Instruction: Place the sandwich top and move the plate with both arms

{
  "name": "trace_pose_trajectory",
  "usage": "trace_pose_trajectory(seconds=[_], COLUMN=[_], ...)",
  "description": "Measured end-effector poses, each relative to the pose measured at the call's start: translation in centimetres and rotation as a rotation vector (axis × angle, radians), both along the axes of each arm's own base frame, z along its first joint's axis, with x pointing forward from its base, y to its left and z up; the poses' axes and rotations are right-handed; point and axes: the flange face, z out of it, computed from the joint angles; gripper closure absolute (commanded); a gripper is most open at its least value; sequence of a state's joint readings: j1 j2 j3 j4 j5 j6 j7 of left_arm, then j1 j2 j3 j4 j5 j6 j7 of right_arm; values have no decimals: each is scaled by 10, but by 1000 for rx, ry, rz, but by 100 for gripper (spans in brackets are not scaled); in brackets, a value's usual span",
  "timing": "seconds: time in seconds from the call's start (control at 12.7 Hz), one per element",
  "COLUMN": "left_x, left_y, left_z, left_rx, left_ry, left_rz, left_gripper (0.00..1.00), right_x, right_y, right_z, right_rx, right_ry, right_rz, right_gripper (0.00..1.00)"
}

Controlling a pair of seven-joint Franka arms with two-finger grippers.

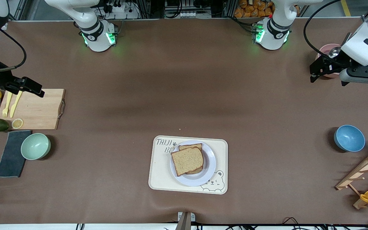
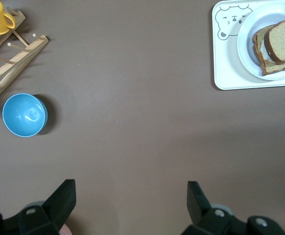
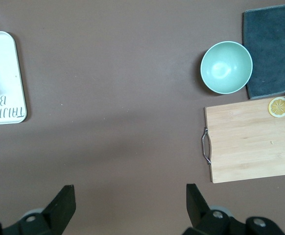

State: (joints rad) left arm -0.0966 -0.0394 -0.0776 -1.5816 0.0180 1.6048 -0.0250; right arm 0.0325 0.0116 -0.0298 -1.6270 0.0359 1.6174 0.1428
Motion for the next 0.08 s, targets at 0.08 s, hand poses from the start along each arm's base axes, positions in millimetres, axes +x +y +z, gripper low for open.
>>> trace_pose_trajectory(seconds=[0.08], left_x=[1], left_y=[0], left_z=[-1], left_rx=[0], left_ry=[2], left_rz=[0], left_gripper=[0], right_x=[0], right_y=[1], right_z=[0], right_rx=[0], right_ry=[0], right_rz=[1], right_gripper=[0])
